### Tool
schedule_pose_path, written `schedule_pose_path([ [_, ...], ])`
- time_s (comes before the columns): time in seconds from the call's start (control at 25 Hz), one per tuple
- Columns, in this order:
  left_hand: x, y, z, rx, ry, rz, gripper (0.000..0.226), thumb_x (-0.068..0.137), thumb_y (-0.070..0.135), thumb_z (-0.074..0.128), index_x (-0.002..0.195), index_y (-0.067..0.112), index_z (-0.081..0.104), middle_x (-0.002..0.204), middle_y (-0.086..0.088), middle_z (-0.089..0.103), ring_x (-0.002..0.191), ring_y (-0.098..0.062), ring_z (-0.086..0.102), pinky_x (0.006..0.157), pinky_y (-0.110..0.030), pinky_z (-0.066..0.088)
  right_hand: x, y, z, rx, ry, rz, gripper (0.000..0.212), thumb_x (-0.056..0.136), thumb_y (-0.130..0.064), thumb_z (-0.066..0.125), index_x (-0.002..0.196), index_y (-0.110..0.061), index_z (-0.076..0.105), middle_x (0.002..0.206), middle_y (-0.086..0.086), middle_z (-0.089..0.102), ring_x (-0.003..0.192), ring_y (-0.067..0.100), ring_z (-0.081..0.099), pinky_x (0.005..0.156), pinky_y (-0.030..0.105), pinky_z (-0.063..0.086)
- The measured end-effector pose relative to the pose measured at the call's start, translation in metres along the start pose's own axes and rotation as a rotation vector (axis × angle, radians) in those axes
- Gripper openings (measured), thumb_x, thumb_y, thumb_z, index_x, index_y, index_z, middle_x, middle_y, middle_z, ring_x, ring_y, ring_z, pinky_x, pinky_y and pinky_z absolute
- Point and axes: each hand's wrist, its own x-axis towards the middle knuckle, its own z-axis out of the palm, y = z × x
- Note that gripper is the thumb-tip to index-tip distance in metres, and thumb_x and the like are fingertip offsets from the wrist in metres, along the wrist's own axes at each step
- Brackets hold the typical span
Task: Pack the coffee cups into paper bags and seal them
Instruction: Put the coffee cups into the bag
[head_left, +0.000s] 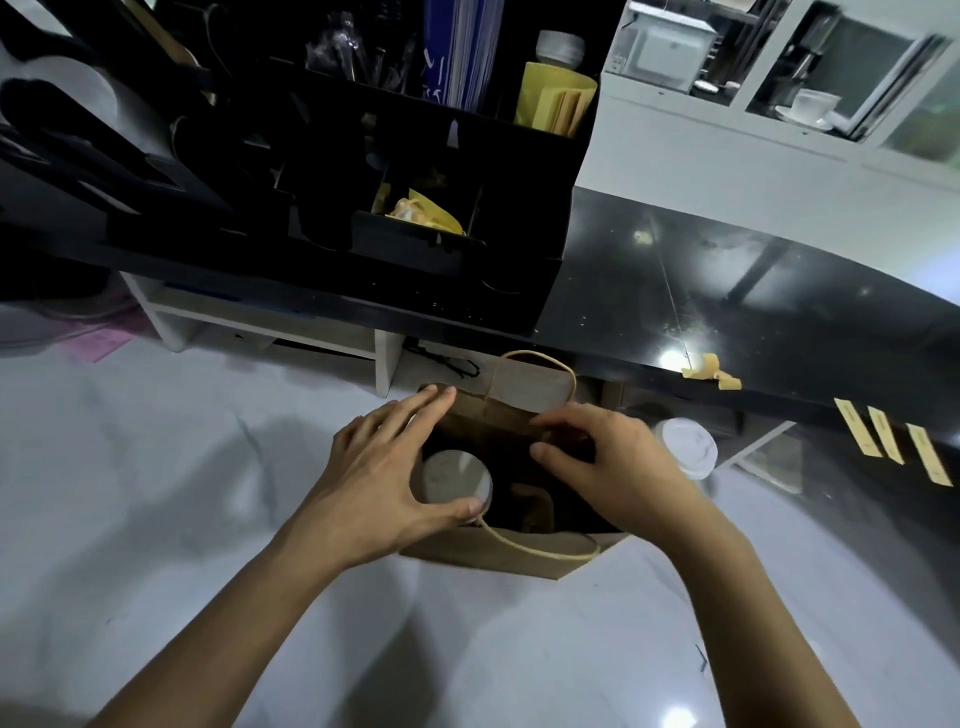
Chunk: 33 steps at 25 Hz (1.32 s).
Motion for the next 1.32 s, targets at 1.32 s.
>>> schedule_pose_path([
  [1.32, 0.004, 0.001, -0.001, 0.0, 0.011, 0.009, 0.112, 0.064, 0.084, 0.063, 0.152, 0.056, 0.0, 0.156, 0.038, -0.004, 0.15, -0.011, 0.011, 0.12, -0.04, 0.016, 0.019, 0.182, 0.022, -0.074, 0.245, 0.719, 0.094, 0.078, -0.044, 0.085, 0.151, -0.018, 0.034, 0.146, 0.015, 0.037, 0.131, 0.045, 0.044, 0.108, 0.058, 0.042],
])
